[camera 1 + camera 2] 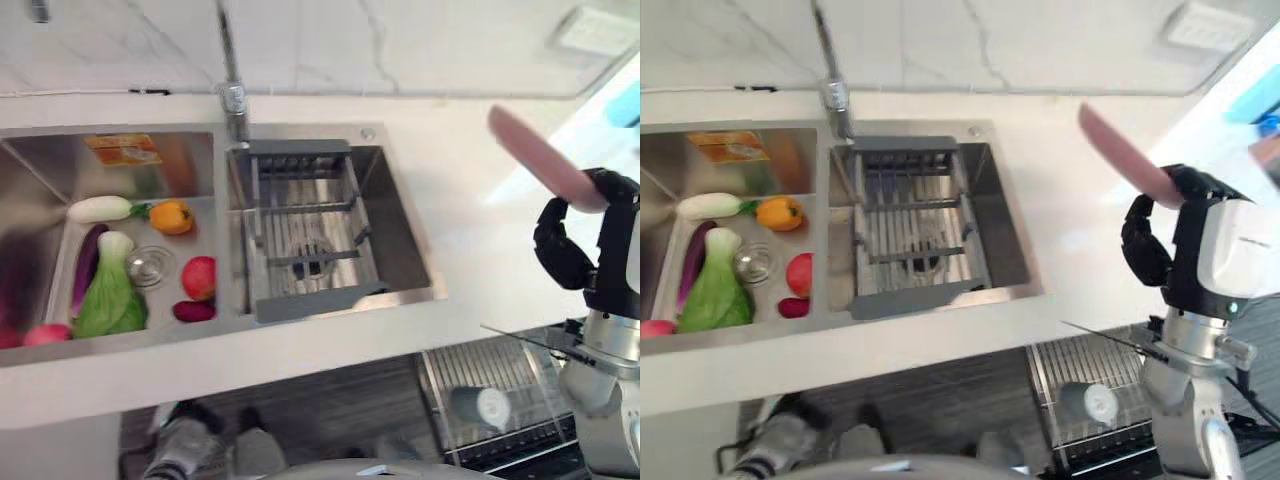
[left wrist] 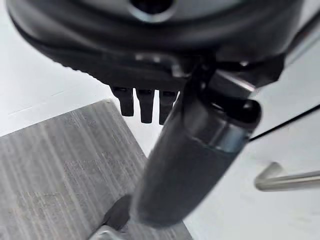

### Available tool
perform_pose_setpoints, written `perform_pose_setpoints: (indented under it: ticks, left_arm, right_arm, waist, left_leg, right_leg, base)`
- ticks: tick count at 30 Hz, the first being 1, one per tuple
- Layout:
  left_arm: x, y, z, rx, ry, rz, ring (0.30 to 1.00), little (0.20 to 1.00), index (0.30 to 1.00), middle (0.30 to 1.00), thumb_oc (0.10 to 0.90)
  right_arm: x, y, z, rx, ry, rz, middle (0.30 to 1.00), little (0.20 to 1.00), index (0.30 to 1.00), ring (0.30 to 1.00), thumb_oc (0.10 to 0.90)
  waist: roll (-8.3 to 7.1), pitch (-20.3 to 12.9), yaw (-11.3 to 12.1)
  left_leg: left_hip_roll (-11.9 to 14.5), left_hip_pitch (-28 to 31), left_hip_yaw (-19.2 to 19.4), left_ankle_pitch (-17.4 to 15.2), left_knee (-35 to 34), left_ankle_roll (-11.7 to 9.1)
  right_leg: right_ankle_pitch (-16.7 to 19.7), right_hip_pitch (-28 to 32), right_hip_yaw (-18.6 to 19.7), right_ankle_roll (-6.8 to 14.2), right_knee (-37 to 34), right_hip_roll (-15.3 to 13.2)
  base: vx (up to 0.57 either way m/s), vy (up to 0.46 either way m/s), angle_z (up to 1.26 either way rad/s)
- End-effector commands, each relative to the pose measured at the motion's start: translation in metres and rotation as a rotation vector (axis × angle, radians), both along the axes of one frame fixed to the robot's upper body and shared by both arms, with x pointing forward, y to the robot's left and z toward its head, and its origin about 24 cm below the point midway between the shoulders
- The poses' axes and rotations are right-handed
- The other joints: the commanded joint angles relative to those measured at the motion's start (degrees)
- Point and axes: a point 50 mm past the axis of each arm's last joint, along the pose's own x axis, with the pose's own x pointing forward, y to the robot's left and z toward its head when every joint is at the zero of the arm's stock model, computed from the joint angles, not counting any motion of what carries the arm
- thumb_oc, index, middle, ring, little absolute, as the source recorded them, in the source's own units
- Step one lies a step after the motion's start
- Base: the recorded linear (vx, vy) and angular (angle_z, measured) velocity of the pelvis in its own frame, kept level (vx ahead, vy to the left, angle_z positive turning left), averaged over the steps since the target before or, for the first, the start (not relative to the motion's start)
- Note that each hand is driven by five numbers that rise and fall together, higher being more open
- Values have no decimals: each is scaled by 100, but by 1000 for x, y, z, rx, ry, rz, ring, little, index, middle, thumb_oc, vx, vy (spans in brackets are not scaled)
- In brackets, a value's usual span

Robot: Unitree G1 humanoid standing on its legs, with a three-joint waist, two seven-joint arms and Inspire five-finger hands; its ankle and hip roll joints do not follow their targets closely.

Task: Place the dishes in the dishwasher.

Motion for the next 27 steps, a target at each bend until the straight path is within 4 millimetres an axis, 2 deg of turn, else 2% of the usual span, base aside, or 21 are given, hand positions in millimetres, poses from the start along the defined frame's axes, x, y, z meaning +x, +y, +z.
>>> perform_pose_setpoints:
  ticks: [1, 2, 4, 5, 7, 8, 10, 12, 13, 17, 18, 19, 20, 21, 22, 24, 26, 27]
  left_arm:
    - [-10, -28, -14, -87, 21, 55, 900, 900, 900, 900, 800]
    - [-14, -29, -16, -91, 36, 82, 900, 900, 900, 900, 800]
    - [-16, -34, -18, -107, 44, 93, 900, 900, 900, 900, 800]
    - [-17, -42, -20, -130, 30, 111, 900, 900, 900, 900, 800]
    - [-15, -49, -21, -148, 10, 140, 900, 900, 900, 900, 800]
    - [-14, -50, -22, -150, 9, 140, 900, 900, 900, 900, 800]
    - [-12, -57, -22, -165, -4, 166, 900, 900, 900, 900, 800]
    - [-15, -58, -23, -168, 3, 177, 900, 900, 900, 900, 800]
    - [-17, -61, -25, -174, 13, 167, 900, 900, 900, 900, 800]
    - [-21, -63, -26, -166, 42, 158, 900, 900, 900, 900, 800]
    - [-25, -63, -28, -162, 60, 166, 900, 900, 900, 900, 800]
    - [-25, -63, -28, -162, 60, 166, 900, 900, 900, 900, 800]
    - [-28, -64, -28, -160, 71, 172, 900, 900, 900, 900, 800]
    - [-28, -64, -29, -160, 71, 172, 900, 900, 900, 900, 800]
    - [-30, -65, -29, -162, 77, 178, 900, 900, 900, 900, 800]
    - [-31, -66, -30, -163, 82, 177, 900, 900, 900, 900, 800]
    - [-31, -70, -30, -162, 91, 169, 900, 900, 900, 900, 800]
    - [-31, -70, -30, -161, 92, 169, 900, 900, 900, 900, 800]
  right_arm:
    - [-3, -6, 63, -100, -348, -64, 300, 300, 300, 300, 400]
    - [-1, -6, 63, -118, -329, -69, 300, 300, 300, 300, 400]
    - [-3, -11, 63, -146, -312, -99, 300, 300, 300, 300, 400]
    - [-11, -17, 65, -195, -304, -151, 300, 300, 300, 300, 400]
    - [-15, -18, 71, -228, -344, -187, 300, 300, 300, 300, 400]
    - [-15, -18, 72, -230, -346, -187, 300, 300, 300, 300, 400]
    - [-16, -22, 62, -218, -296, -215, 300, 300, 300, 300, 400]
    - [-16, -24, 57, -209, -265, -224, 300, 300, 300, 300, 400]
    - [-19, -30, 45, -198, -191, -256, 300, 300, 300, 300, 400]
    - [-25, -37, 32, -184, -128, -304, 300, 300, 300, 300, 400]
    - [-28, -38, 20, -143, -83, -318, 300, 300, 300, 300, 400]
    - [-29, -38, 19, -142, -82, -318, 300, 300, 300, 300, 400]
    - [-32, -40, 6, -105, -23, -337, 300, 300, 300, 300, 400]
    - [-32, -40, 6, -104, -23, -338, 300, 300, 300, 300, 400]
    - [-36, -41, -9, -64, 38, -362, 300, 300, 300, 300, 400]
    - [-37, -40, -12, -51, 50, -360, 300, 300, 300, 300, 400]
    - [-39, -36, -31, 0, 120, -357, 300, 300, 300, 300, 400]
    - [-39, -36, -31, 0, 120, -356, 300, 300, 300, 300, 400]
  waist:
    - [239, -82, 73]
    - [296, -13, 186]
    - [371, 57, 172]
    - [519, 231, 94]
    - [771, 495, 40]
    - [781, 510, 31]
    - [997, 637, -69]
    - [1035, 622, -104]
    - [1077, 591, -187]
    - [1084, 587, -287]
    - [1086, 543, -344]
    - [1083, 543, -341]
    - [1077, 500, -375]
    - [1074, 499, -369]
    - [1085, 452, -421]
    - [1085, 442, -429]
    - [1069, 449, -478]
    - [1065, 450, -476]
  left_leg:
    - [-467, -310, 9, 763, -1858, -466]
    - [-394, -485, 26, 969, -1760, -591]
    - [-383, -558, 8, 1040, -1647, -662]
    - [-357, -665, -82, 1087, -1450, -751]
    - [-247, -776, -134, 1298, -1412, -843]
    - [-247, -759, -148, 1300, -1426, -865]
    - [-138, -797, -129, 1428, -1464, -950]
    - [-124, -725, -151, 1445, -1531, -942]
    - [-95, -619, -192, 1483, -1732, -910]
    - [-44, -543, -282, 1654, -1809, -954]
    - [0, -468, -253, 1645, -1821, -941]
    - [1, -462, -251, 1644, -1822, -942]
    - [46, -401, -227, 1658, -1824, -941]
    - [49, -394, -222, 1658, -1825, -943]
    - [132, -326, -191, 1703, -1845, -975]
    - [168, -302, -182, 1714, -1854, -992]
    - [227, -240, -183, 1707, -1868, -1028]
    - [227, -235, -181, 1707, -1868, -1028]
  right_leg:
    - [-826, 725, -706, -191, -838, -132]
    - [-978, 841, -939, -234, -1386, -49]
    - [-1055, 845, -924, -291, -1519, 8]
    - [-1137, 860, -969, -293, -1532, 0]
    - [-1125, 812, -982, -326, -1532, 19]
    - [-1140, 828, -984, -337, -1532, 26]
    - [-1230, 836, -964, -455, -1532, 188]
    - [-1233, 877, -984, -486, -1532, 238]
    - [-1259, 941, -980, -565, -1532, 335]
    - [-1282, 1014, -954, -659, -1532, 459]
    - [-1289, 1071, -936, -683, -1532, 517]
    - [-1289, 1075, -934, -684, -1532, 517]
    - [-1299, 1115, -901, -699, -1532, 565]
    - [-1299, 1118, -895, -701, -1532, 565]
    - [-1305, 1110, -828, -740, -1532, 645]
    - [-1298, 1096, -794, -743, -1532, 670]
    - [-1264, 1067, -715, -743, -1532, 718]
    - [-1264, 1070, -712, -743, -1532, 717]
  base:
    - [-263, -167, -82]
    - [-152, -182, -102]
    - [-167, -150, -71]
    - [-236, -79, 36]
    - [-269, -45, 66]
    - [-200, -30, 19]
    - [-216, -90, 7]
    - [-95, -80, 5]
    - [-60, -72, -9]
    - [-28, -67, 1]
    - [-13, -59, 0]
    - [13, -58, -6]
    - [10, -31, -7]
    - [30, -55, -12]
    - [19, -26, -10]
    - [5, -25, -8]
    - [-6, -37, -12]
    - [-3, -36, -15]
